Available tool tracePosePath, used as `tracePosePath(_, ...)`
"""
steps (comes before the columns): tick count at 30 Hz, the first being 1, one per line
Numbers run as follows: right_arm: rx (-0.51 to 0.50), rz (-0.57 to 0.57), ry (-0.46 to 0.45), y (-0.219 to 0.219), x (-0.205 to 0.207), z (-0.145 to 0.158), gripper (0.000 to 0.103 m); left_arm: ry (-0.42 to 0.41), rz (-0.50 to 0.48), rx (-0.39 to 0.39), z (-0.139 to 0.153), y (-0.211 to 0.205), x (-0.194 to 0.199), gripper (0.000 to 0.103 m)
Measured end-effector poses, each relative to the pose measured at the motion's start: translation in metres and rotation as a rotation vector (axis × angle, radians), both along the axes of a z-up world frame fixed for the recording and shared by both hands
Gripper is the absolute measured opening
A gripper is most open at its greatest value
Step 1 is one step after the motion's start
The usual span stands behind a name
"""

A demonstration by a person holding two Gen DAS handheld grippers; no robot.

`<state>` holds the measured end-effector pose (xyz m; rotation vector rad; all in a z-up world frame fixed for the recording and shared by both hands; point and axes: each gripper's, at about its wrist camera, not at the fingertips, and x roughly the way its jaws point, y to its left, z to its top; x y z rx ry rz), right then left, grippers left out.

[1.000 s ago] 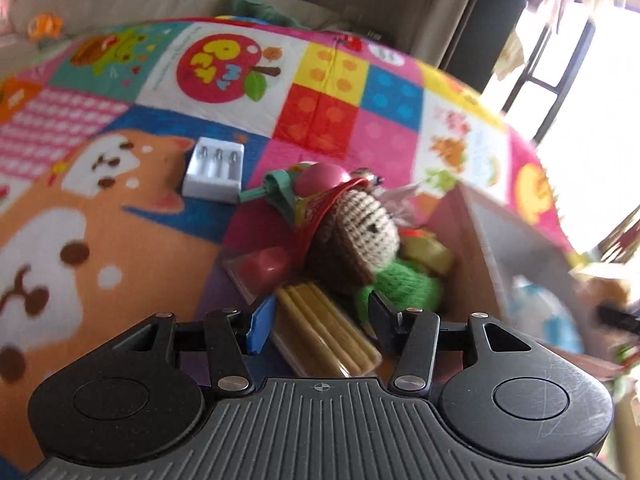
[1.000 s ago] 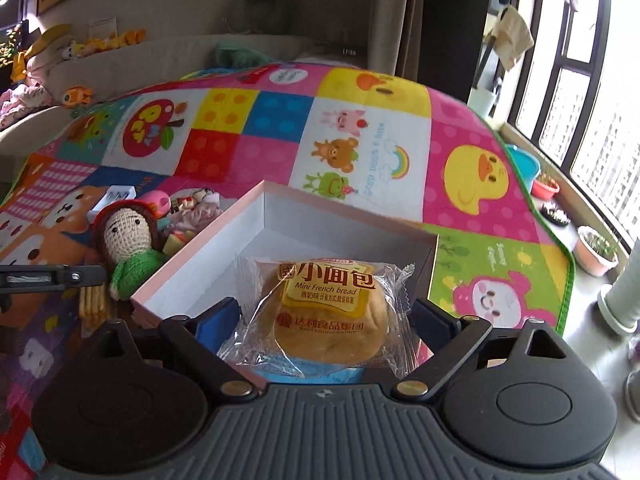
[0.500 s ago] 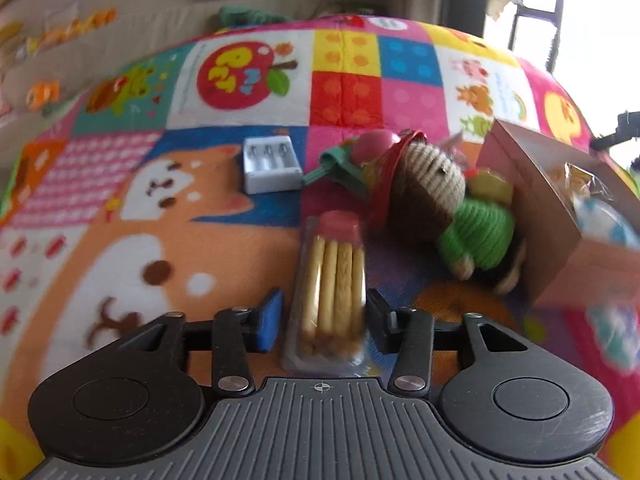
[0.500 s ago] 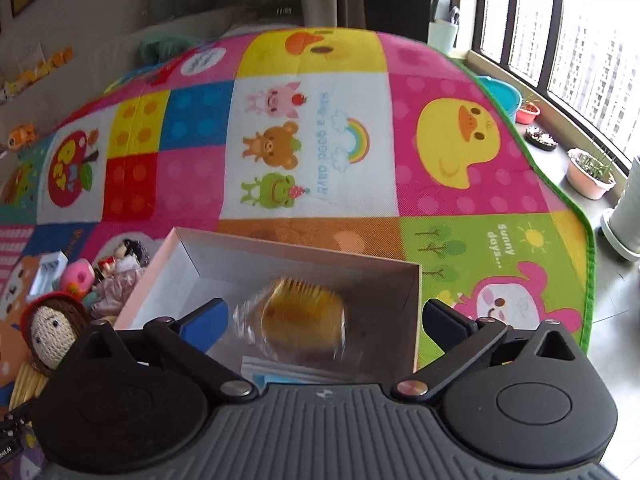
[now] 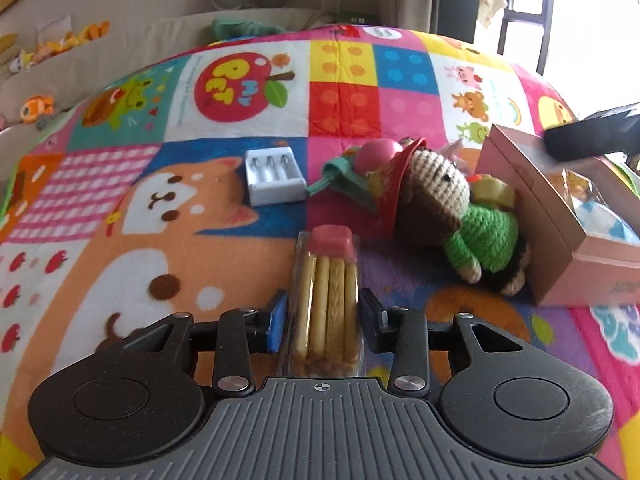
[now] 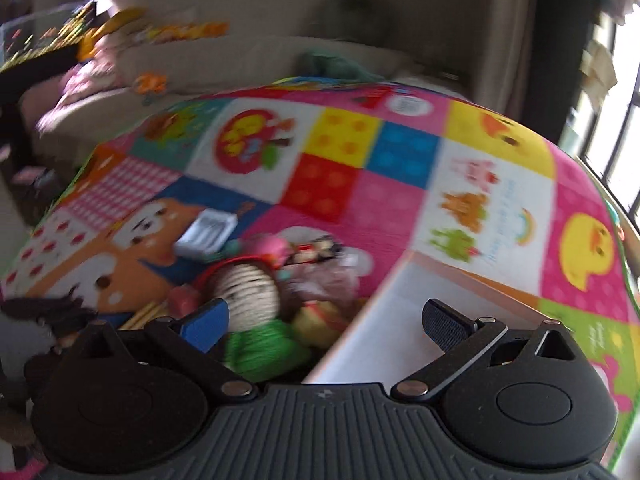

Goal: Organize objects

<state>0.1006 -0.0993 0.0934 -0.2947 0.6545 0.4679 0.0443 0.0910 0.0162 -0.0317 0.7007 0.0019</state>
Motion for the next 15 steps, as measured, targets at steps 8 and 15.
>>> tracePosePath(8,-0.218,0.09,0.032,0.079,0.01,-0.058,0.091,-0.011,0.05,0.021,0.0,0.041,-0.045,0.037)
tracePosePath(15,-0.237,0.012,0.119,0.096,0.034,-0.083,0.077,-0.051,0.055,-0.041,-0.004,0.065,-0.058,0.038)
